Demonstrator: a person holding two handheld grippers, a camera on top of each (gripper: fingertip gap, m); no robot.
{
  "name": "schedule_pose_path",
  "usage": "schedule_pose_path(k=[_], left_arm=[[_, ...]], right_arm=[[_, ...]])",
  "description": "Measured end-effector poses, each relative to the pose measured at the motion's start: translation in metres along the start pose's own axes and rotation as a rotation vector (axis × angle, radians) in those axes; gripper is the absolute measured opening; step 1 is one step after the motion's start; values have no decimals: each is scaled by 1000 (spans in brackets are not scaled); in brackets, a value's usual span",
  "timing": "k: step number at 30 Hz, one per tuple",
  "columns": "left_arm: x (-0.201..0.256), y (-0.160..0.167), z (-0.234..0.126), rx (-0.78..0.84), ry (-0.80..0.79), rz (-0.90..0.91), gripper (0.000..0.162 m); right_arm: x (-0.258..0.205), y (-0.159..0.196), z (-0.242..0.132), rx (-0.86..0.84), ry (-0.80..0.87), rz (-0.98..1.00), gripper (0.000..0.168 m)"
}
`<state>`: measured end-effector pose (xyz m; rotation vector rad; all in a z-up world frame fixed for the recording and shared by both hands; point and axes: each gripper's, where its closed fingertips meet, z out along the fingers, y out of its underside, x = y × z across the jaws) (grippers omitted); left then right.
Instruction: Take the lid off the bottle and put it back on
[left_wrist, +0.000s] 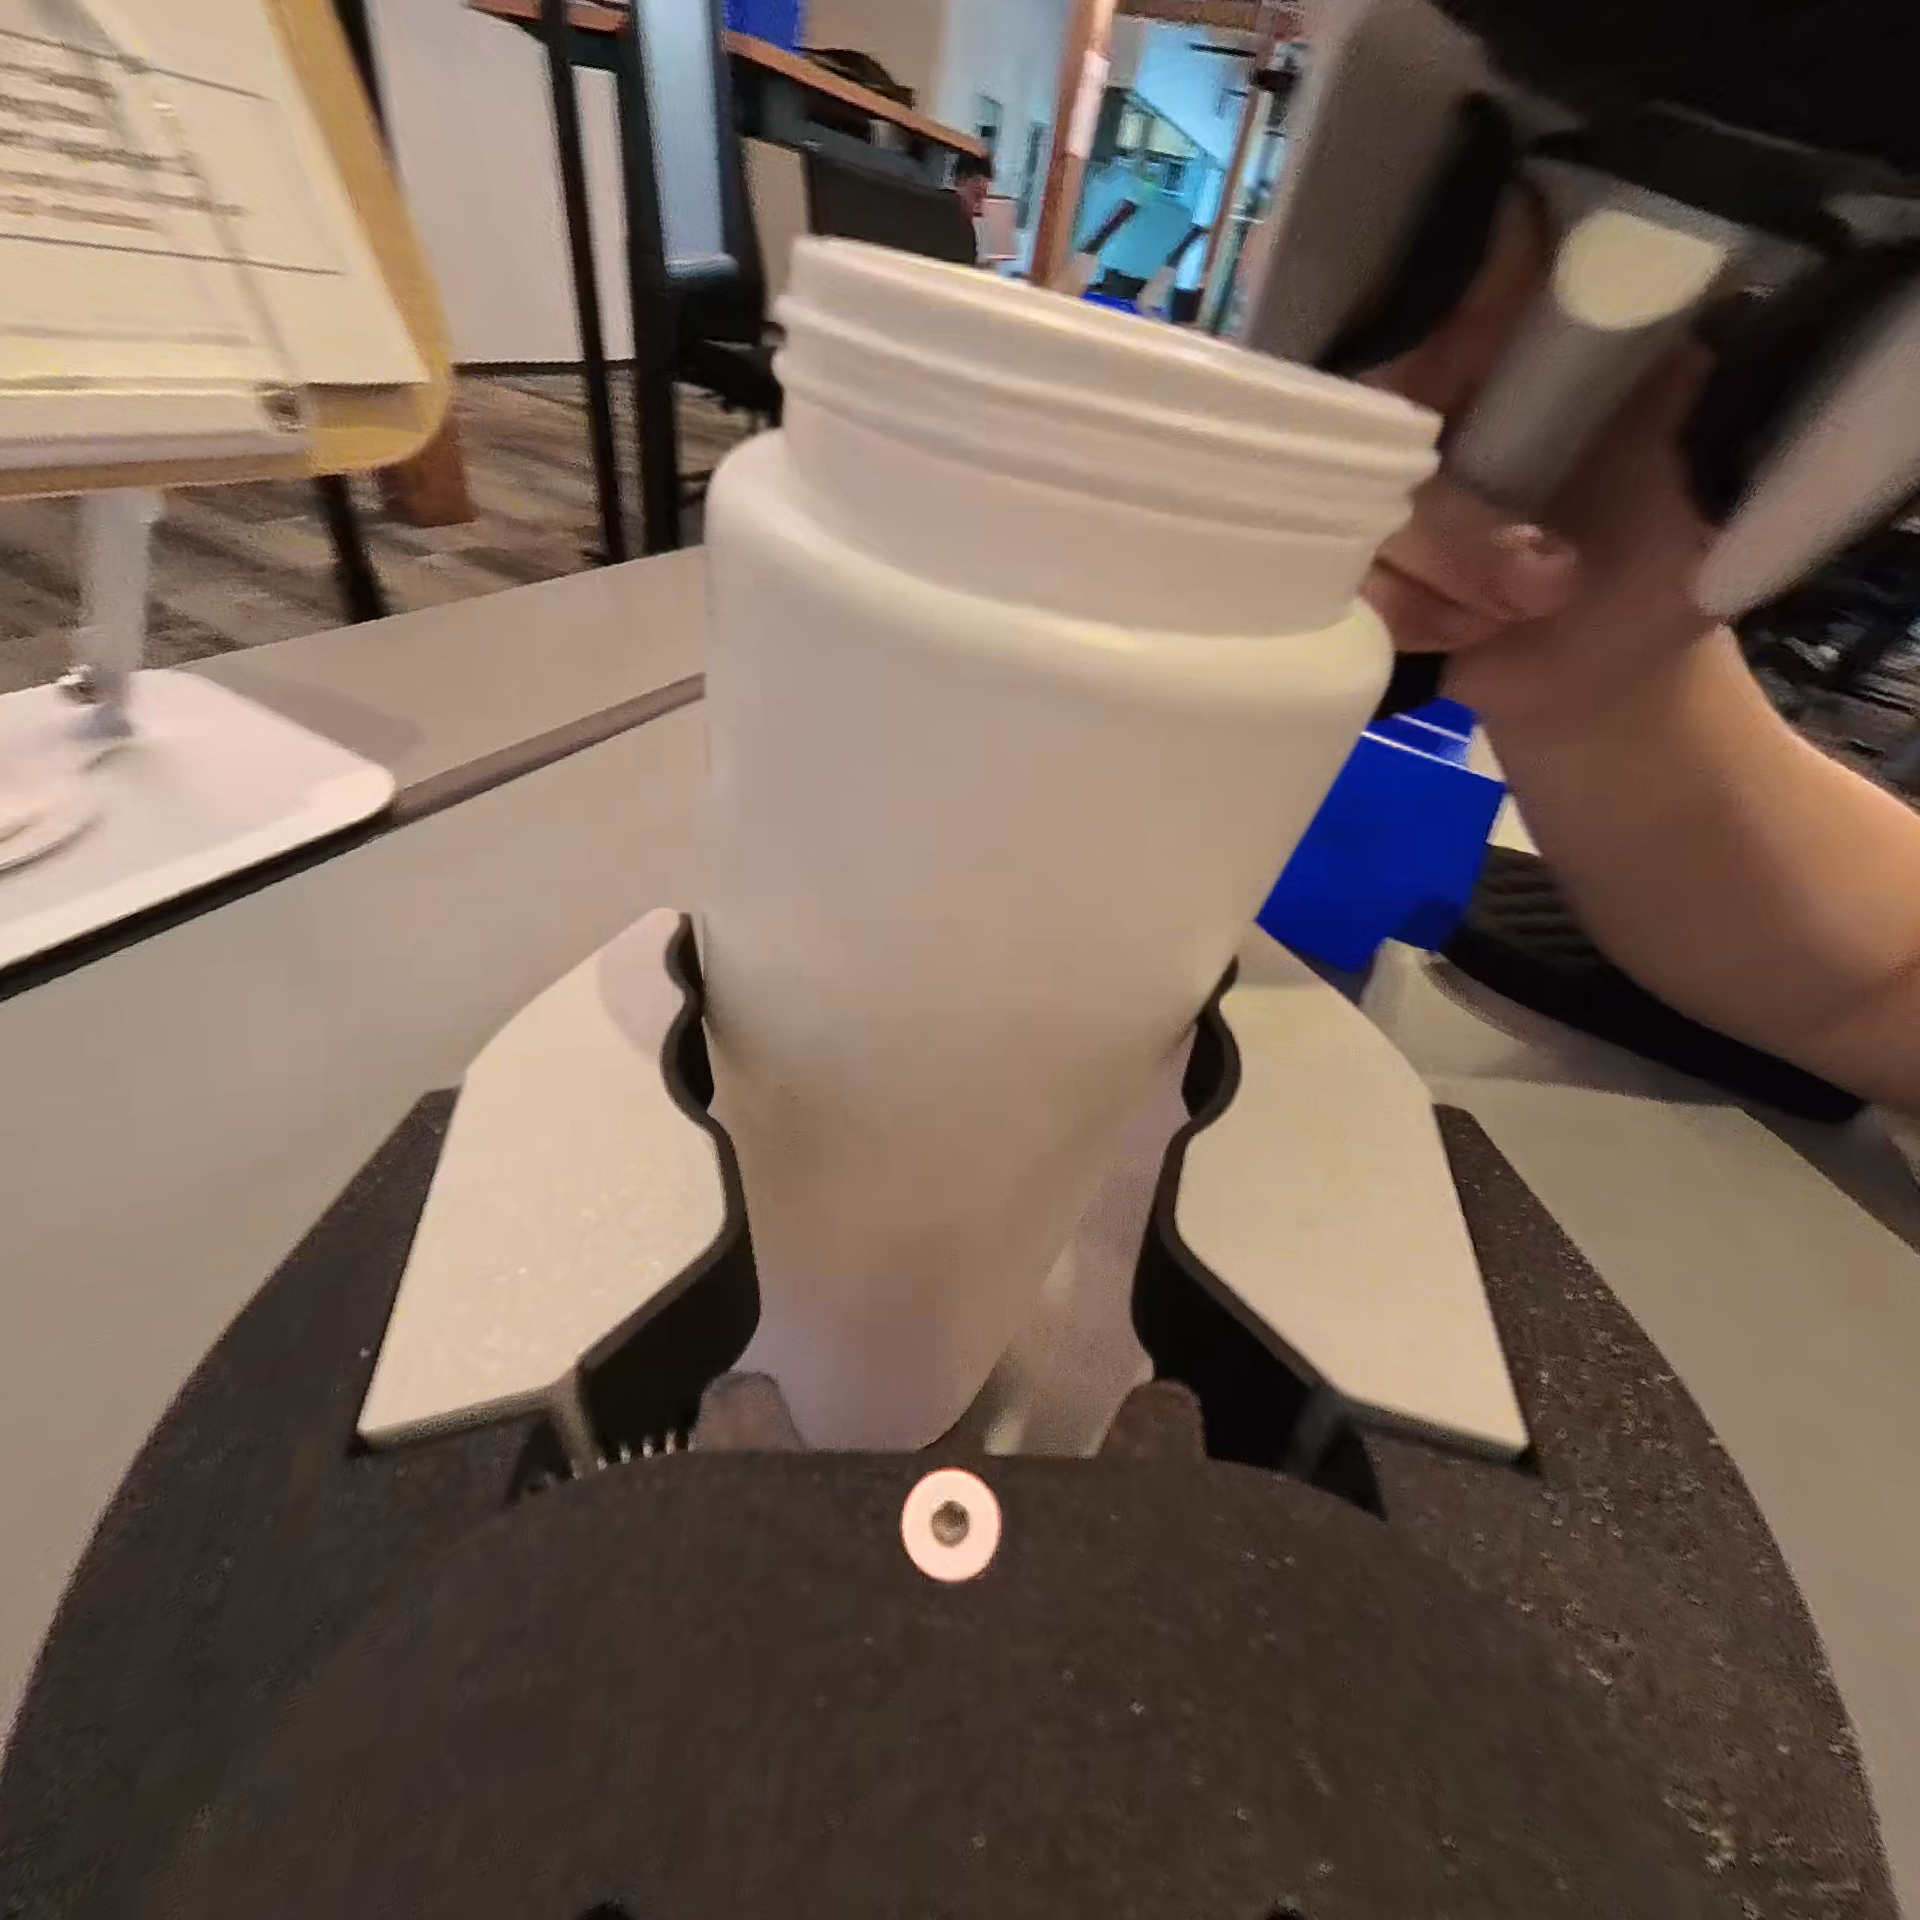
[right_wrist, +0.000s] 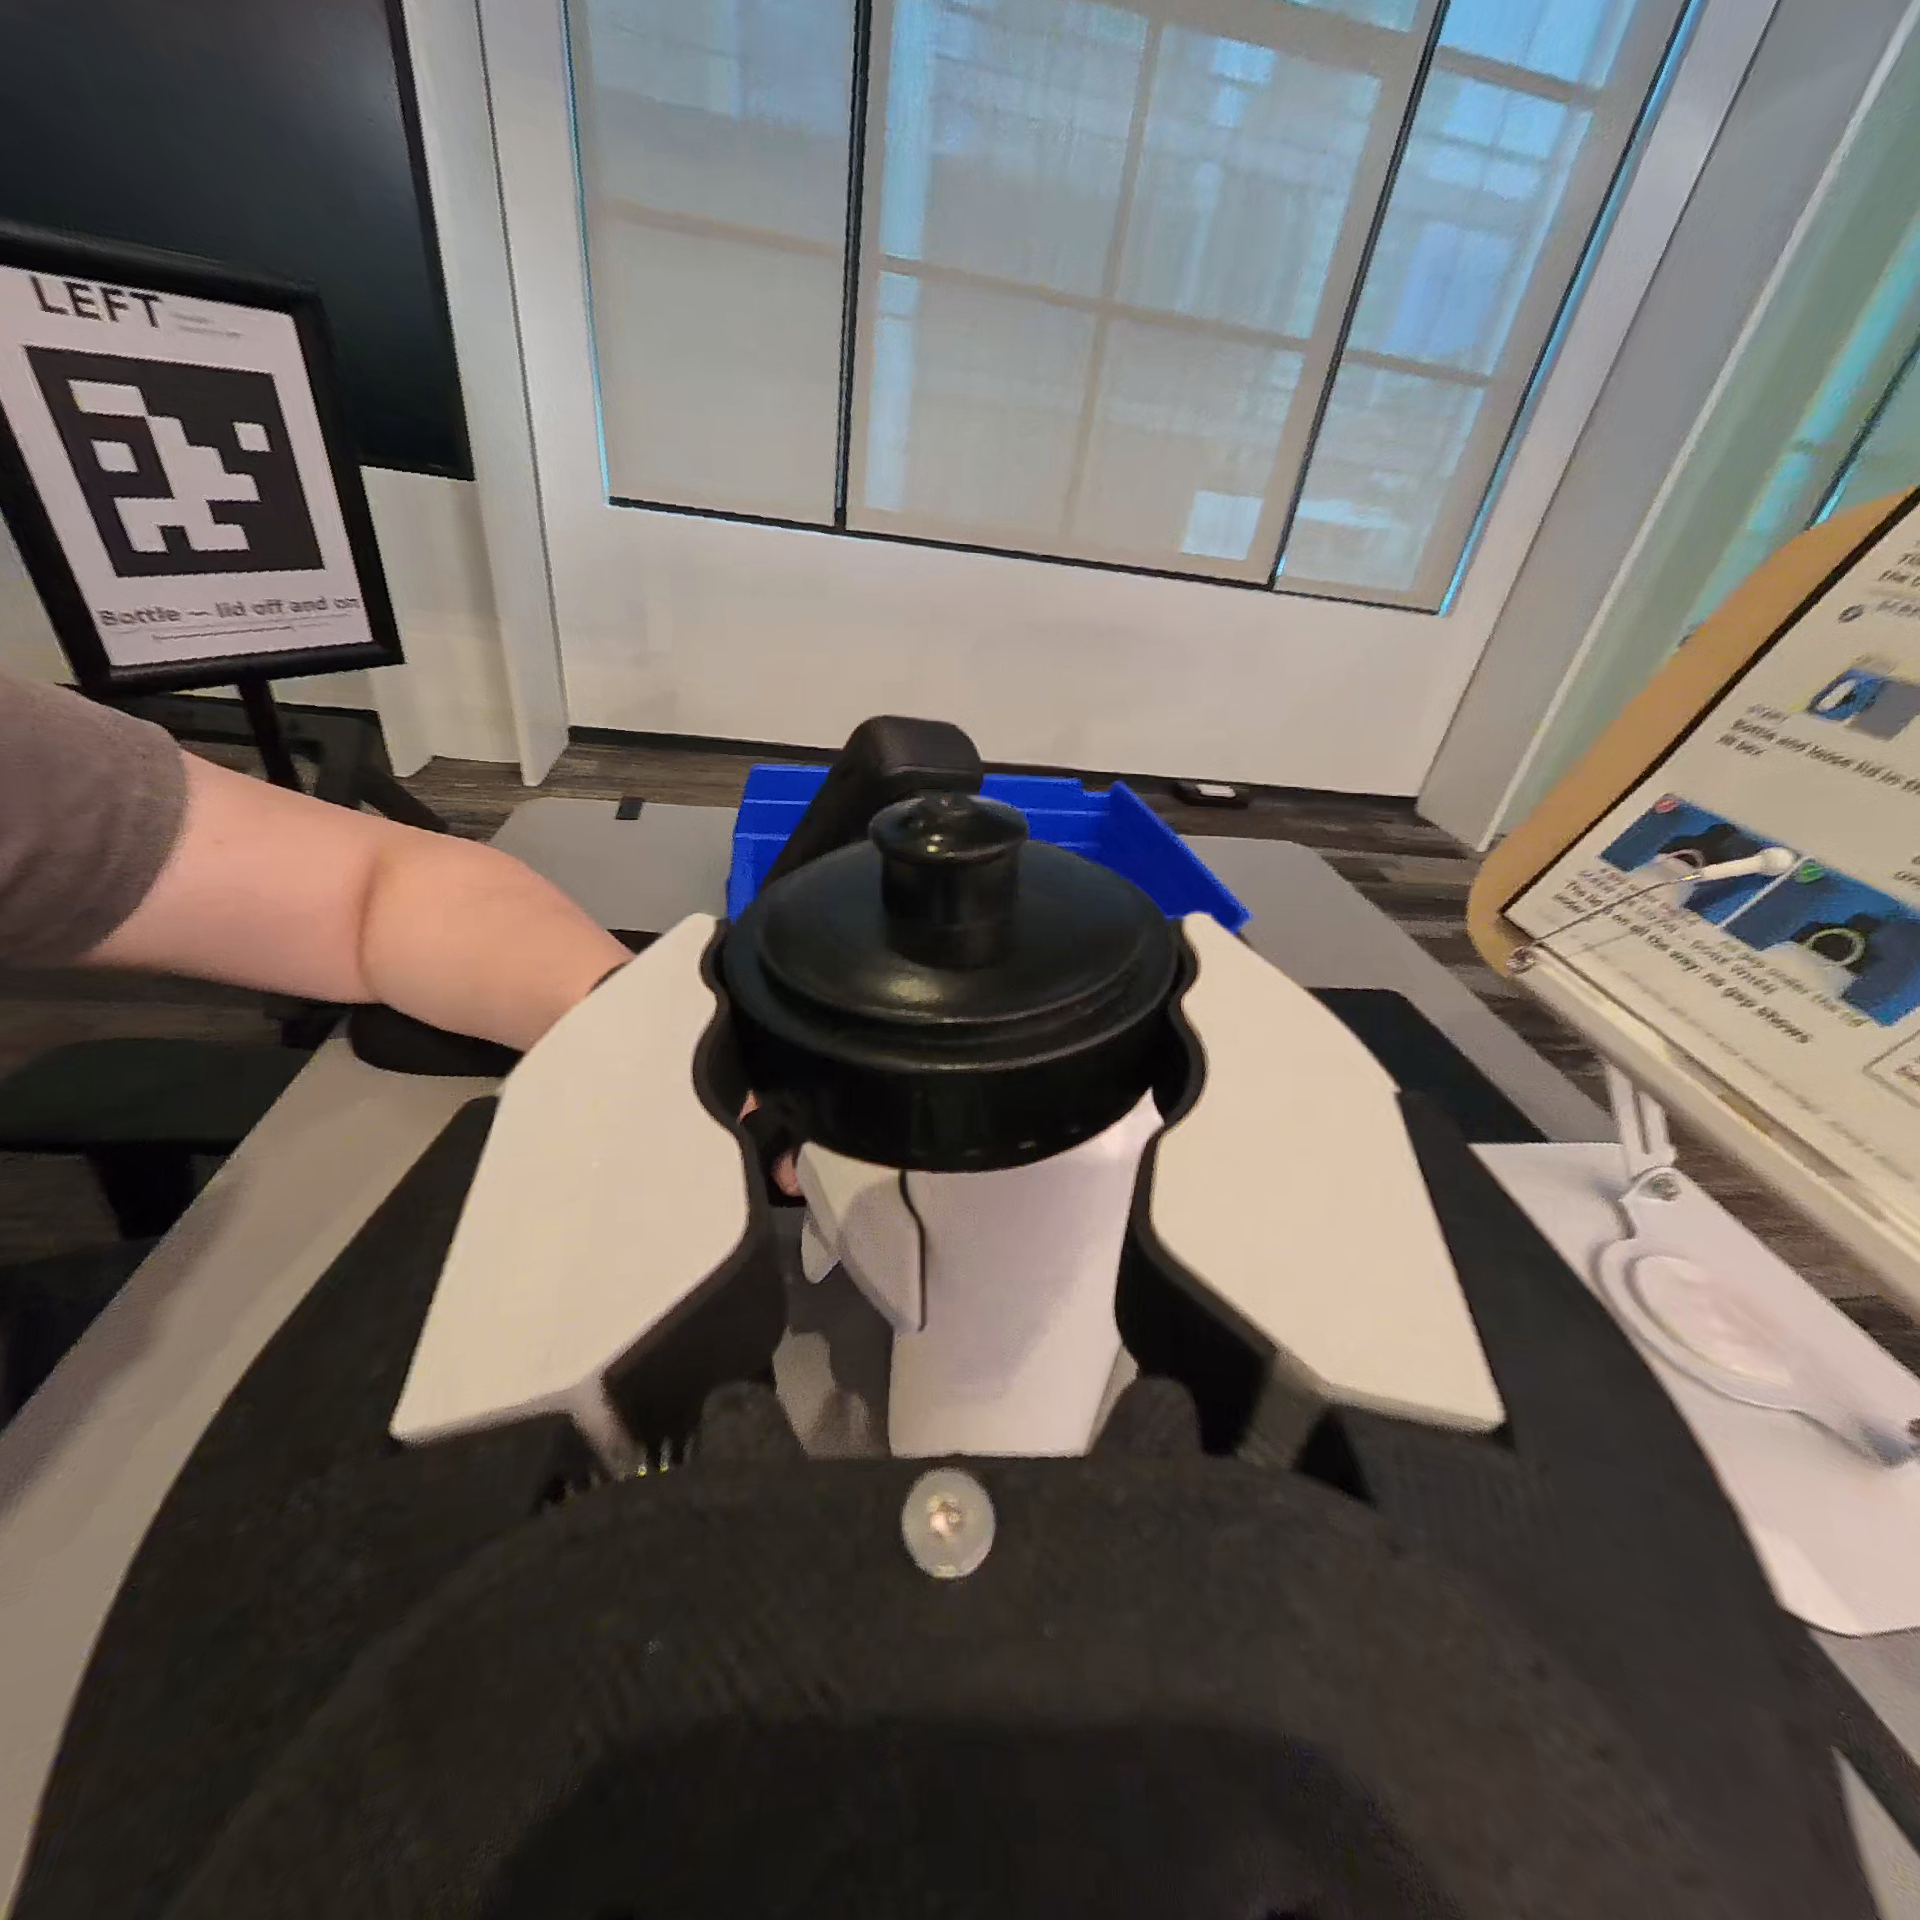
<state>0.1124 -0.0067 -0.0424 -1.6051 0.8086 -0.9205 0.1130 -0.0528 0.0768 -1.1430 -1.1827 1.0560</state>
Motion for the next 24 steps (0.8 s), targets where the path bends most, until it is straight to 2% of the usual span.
schedule_pose_path(k=[6,11,24], left_arm=[[39,6,6,-42,222,7,91],[46,8,5,-52,270,23,91],[58,10,2,-57,354,37,91]], right_arm=[[-5,16,10,-46,-58,70,79],[-9,30,18,-98,-68,65,79],[-13,38,25,-106,-85,100,79]])
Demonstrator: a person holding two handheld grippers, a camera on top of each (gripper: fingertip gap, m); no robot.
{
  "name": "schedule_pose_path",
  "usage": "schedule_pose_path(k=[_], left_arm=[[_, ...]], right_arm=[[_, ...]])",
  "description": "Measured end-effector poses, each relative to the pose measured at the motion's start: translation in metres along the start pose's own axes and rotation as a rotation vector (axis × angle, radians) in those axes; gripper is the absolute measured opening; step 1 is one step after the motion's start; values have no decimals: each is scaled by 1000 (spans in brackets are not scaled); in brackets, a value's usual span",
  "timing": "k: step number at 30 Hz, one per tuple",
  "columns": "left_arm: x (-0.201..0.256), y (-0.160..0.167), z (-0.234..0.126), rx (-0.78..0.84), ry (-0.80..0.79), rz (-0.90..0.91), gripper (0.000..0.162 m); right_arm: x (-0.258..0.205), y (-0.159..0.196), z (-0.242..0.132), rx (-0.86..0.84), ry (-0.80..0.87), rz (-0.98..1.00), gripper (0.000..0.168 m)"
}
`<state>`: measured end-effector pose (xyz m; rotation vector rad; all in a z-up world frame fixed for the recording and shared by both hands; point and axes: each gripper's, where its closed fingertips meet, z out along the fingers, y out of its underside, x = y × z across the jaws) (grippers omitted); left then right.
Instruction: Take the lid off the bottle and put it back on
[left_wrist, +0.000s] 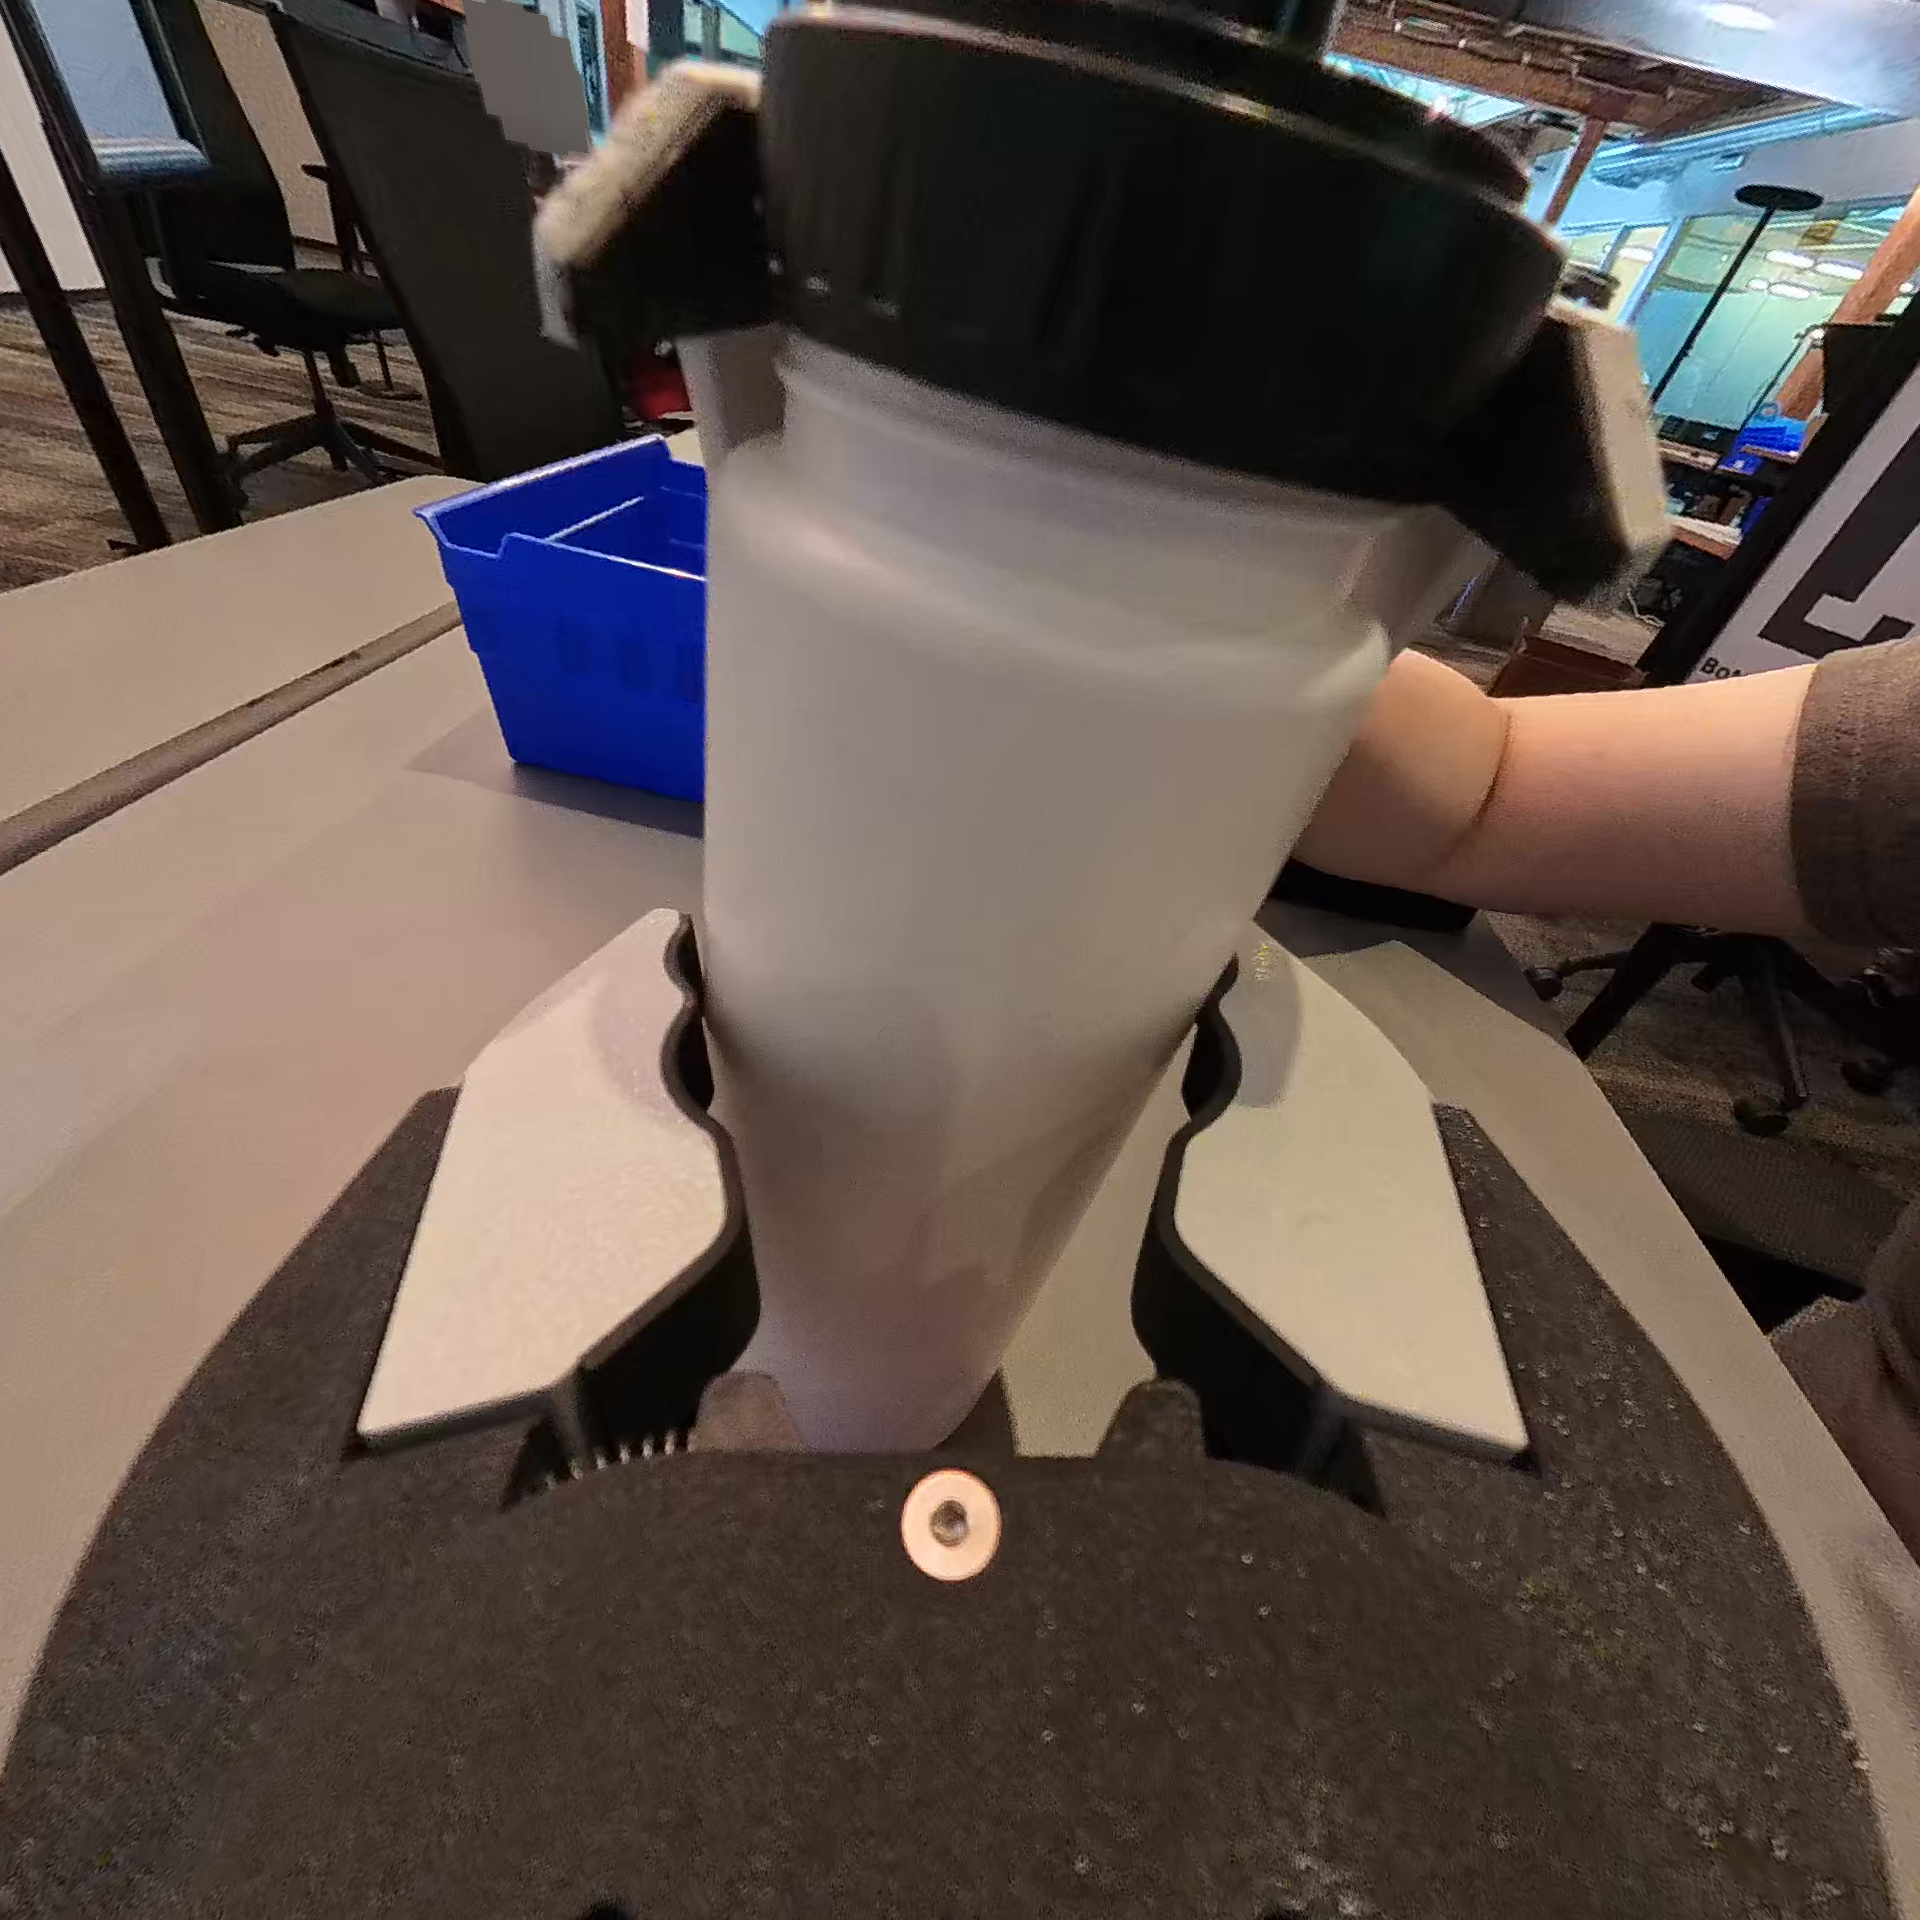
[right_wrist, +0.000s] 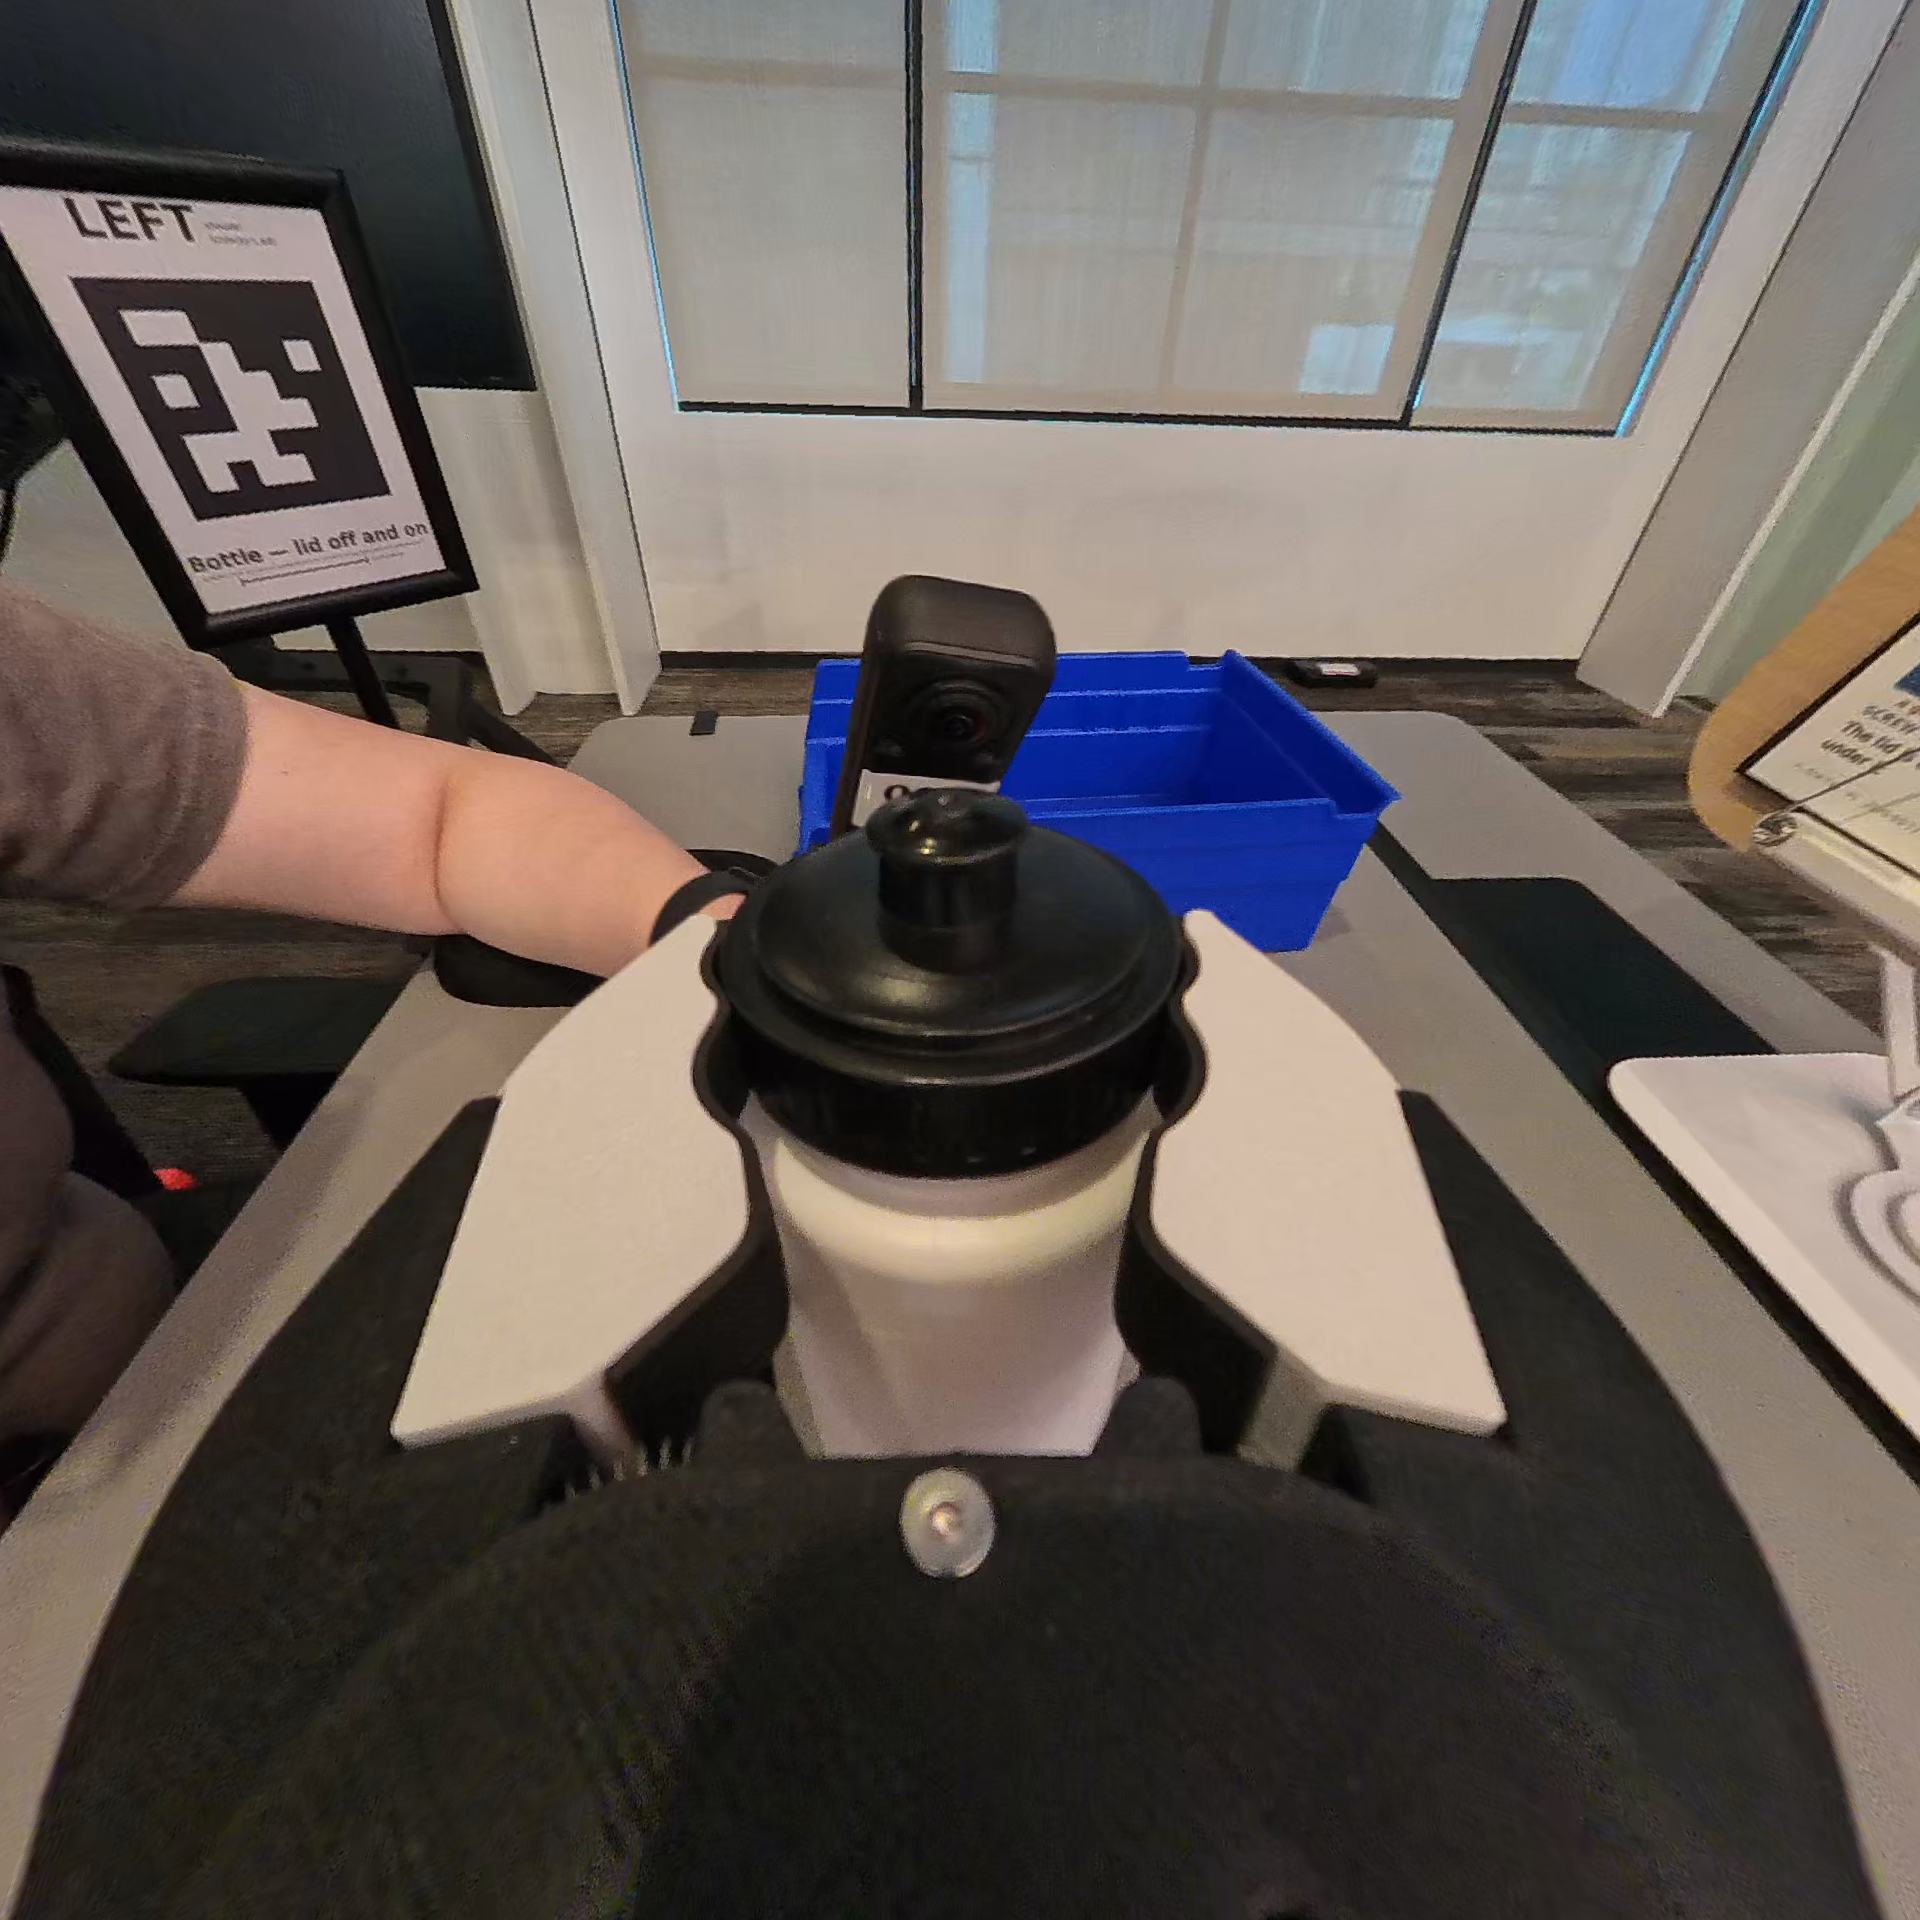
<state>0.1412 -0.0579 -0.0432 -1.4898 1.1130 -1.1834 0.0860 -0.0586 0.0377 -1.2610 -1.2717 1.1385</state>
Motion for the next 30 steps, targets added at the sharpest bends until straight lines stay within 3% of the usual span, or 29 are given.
schedule_pose_path(k=[5,8,9,17,18,20,21,23,27,30], left_arm=[[4,0,0,12,41,-4,91],[-2,-2,0,28,-20,-1,96],[-2,-3,0,35,-26,15,89],[-32,-4,-4,-1,-472,58,87],[-34,-1,-4,-42,-527,116,89],[-33,-1,0,-73,-571,288,108],[-30,-2,1,-62,-559,357,114],[-23,-9,0,28,-497,353,101],[-3,-35,-11,213,-206,131,88],[11,-31,-12,179,9,26,88]], right_arm=[[-3,0,0,2,-13,-7,79],[3,0,-1,14,17,5,79],[5,0,0,16,34,6,79],[28,0,2,42,270,26,79],[27,0,2,35,264,22,79],[21,0,2,23,210,5,79],[19,0,1,21,179,6,79],[15,0,0,22,123,16,79],[3,0,0,30,27,-7,79],[-8,-1,1,37,-47,-13,79]])
